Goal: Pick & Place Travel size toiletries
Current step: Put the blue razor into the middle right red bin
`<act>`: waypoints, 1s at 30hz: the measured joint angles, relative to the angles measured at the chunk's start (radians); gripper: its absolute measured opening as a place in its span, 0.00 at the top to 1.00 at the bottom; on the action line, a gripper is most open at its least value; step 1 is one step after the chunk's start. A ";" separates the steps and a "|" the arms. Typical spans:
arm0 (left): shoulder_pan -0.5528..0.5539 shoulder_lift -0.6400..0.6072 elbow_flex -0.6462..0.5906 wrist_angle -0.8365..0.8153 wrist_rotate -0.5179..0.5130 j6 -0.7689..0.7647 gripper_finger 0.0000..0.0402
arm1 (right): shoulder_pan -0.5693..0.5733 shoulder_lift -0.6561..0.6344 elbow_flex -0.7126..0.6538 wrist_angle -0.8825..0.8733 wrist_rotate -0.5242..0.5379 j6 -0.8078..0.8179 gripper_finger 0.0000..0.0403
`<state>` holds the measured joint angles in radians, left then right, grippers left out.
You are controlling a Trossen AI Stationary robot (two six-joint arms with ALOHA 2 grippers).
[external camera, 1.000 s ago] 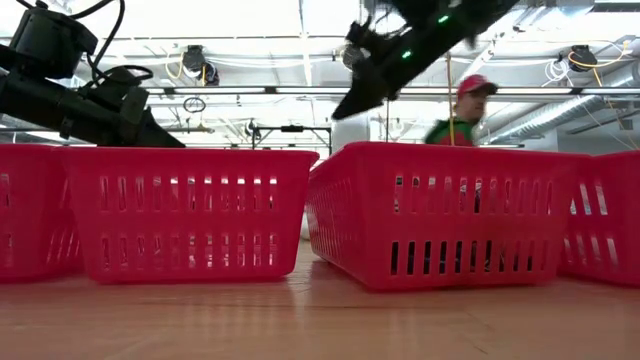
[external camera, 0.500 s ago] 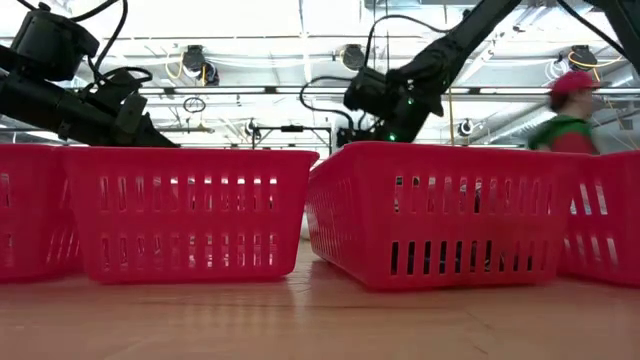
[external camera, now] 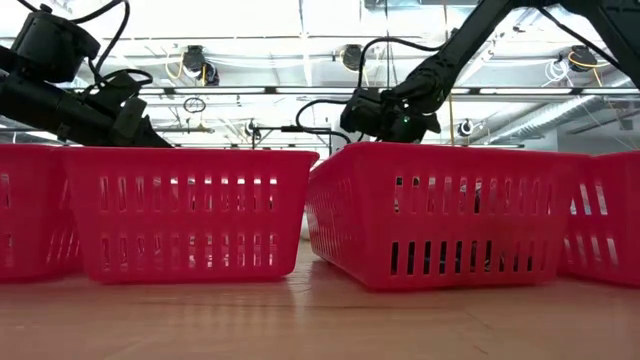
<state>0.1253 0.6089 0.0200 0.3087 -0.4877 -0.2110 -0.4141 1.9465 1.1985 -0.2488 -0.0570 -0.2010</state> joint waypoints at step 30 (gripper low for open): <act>0.000 0.000 0.000 -0.028 0.000 0.008 0.59 | 0.072 -0.241 -0.006 -0.048 0.062 0.107 0.95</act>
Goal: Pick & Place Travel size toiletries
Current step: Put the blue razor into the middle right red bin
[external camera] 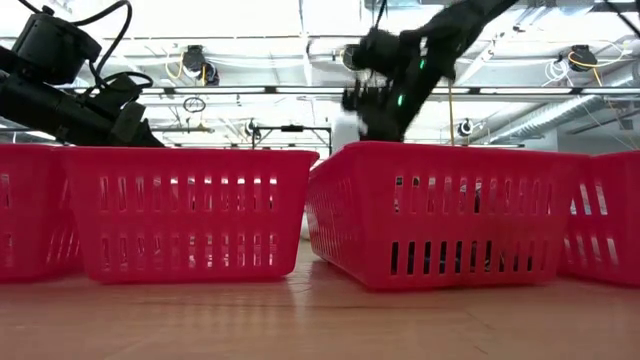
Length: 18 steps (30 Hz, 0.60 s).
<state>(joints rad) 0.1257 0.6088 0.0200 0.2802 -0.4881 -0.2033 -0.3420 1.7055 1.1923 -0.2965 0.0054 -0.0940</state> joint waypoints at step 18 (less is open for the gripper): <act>0.000 0.000 0.000 0.012 -0.001 -0.004 0.59 | 0.700 -0.089 0.002 0.062 0.266 0.763 0.95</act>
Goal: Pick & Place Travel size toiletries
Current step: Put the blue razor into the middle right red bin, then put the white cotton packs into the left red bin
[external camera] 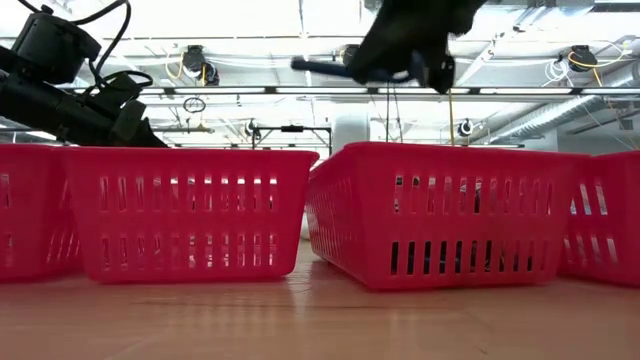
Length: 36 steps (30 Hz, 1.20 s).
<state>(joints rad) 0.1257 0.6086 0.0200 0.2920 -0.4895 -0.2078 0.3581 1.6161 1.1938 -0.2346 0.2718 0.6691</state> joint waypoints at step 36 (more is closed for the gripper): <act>-0.009 0.000 0.000 0.048 0.126 -0.135 0.59 | 0.120 0.157 0.001 0.103 0.010 0.342 0.53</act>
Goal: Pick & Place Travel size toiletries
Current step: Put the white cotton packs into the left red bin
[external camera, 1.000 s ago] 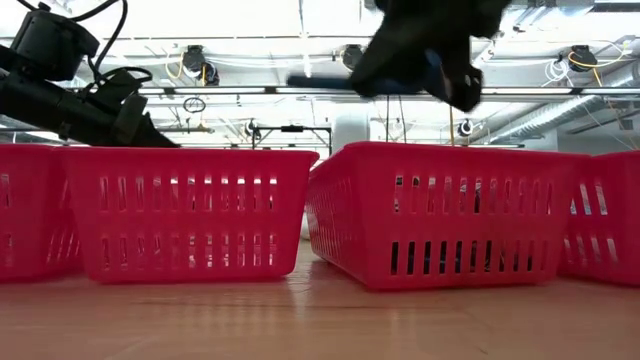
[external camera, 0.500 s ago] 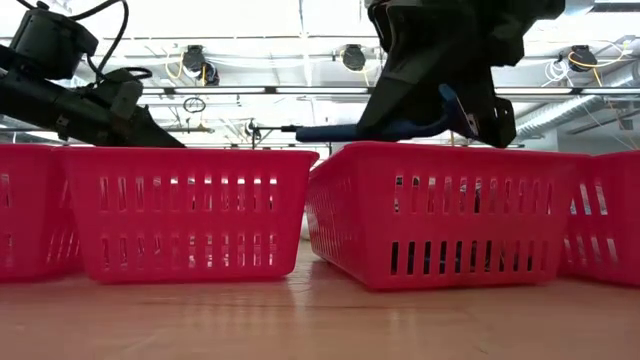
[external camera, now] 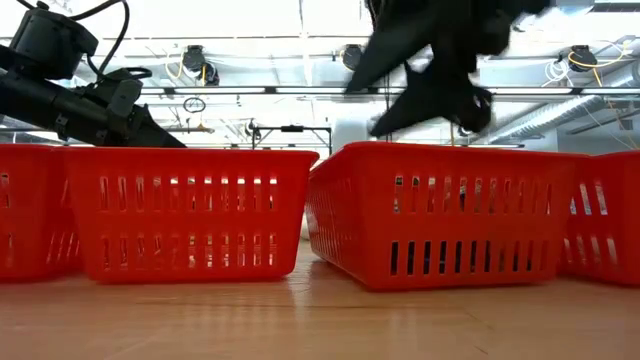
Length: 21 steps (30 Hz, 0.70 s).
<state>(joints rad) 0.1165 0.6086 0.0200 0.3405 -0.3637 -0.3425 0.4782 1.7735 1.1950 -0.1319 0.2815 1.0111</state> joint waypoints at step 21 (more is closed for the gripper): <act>0.000 0.000 0.000 -0.099 0.061 -0.134 0.59 | 0.061 -0.327 -0.346 0.210 0.689 -1.030 0.63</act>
<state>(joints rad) 0.1162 0.6090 0.0196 0.2411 -0.3026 -0.4762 0.5397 1.4464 0.8491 0.0783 0.9700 -0.0193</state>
